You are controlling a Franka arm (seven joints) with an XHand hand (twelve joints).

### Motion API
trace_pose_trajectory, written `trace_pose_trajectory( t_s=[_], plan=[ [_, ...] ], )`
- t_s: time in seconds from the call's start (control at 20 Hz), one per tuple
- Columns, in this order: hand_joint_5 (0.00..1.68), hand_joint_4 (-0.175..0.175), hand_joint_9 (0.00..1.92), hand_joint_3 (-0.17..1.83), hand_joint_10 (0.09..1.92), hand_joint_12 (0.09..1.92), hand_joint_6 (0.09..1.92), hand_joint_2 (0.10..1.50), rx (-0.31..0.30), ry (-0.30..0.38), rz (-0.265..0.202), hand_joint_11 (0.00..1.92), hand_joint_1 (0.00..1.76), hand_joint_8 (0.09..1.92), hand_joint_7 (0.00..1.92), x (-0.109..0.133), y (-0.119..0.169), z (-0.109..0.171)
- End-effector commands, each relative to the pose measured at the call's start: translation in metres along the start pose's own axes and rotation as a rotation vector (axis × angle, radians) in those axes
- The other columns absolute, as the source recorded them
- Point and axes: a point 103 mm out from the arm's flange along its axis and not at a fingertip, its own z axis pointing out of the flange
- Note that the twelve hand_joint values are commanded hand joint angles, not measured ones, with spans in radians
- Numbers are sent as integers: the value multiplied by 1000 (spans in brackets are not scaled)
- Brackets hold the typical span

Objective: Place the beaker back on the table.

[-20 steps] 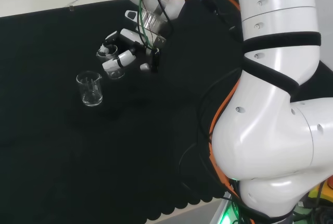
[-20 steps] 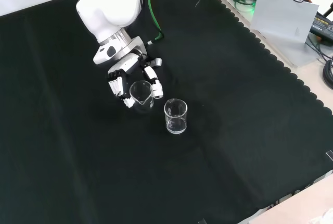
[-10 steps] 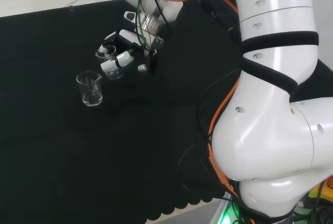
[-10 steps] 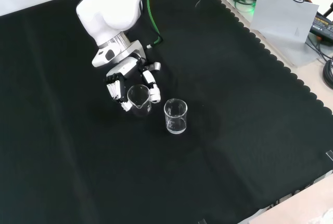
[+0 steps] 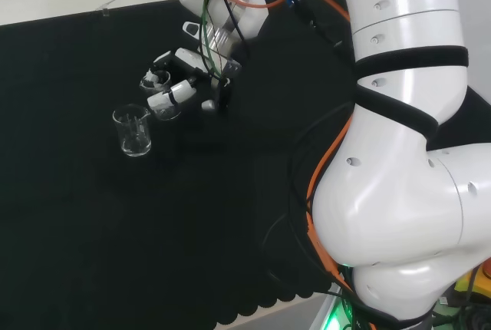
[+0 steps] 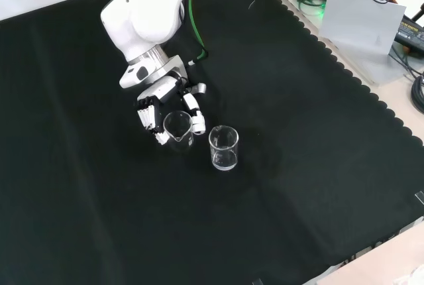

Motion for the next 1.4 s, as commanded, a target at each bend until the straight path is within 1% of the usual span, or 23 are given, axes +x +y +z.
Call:
trace_pose_trajectory(
  t_s=[0.05,0.1,0.35,0.5,0.65,0.85,0.95,1.05,1.15,1.2,1.3,1.4],
  plan=[
    [1286,-48,1428,693,447,762,669,634,-10,6,4,1305,1179,370,1543,-1,0,4],
    [1288,-46,1425,690,438,762,664,635,-10,4,5,1305,1179,361,1539,-1,1,5],
    [1307,-11,1413,664,340,767,619,641,-8,-9,2,1293,1175,278,1490,-3,-2,8],
    [1310,-4,1403,658,312,769,609,643,1,-20,2,1286,1174,260,1478,-4,-3,9],
    [1312,21,1400,644,270,789,601,650,-12,-37,10,1239,1168,228,1464,-6,-4,11],
    [1307,40,1391,629,236,816,602,659,1,-57,6,1177,1163,204,1454,-8,-6,15],
    [1274,55,1374,578,214,860,637,697,6,-79,-3,1104,1152,185,1419,-7,-7,15],
    [1220,74,1347,470,194,929,693,773,17,-93,-12,1002,1133,180,1377,-6,-7,15],
    [1180,118,1303,366,177,1016,730,839,29,-97,-13,867,1109,182,1323,-5,-8,15],
    [1066,95,1222,371,155,1082,754,804,36,-96,-13,725,1084,174,1247,-5,-8,15],
    [870,54,1067,505,141,1203,810,689,42,-91,-10,472,1035,182,1083,-5,-9,14],
    [691,24,915,616,177,1279,830,606,45,-92,-9,268,995,243,912,-4,-10,11]
  ],
)
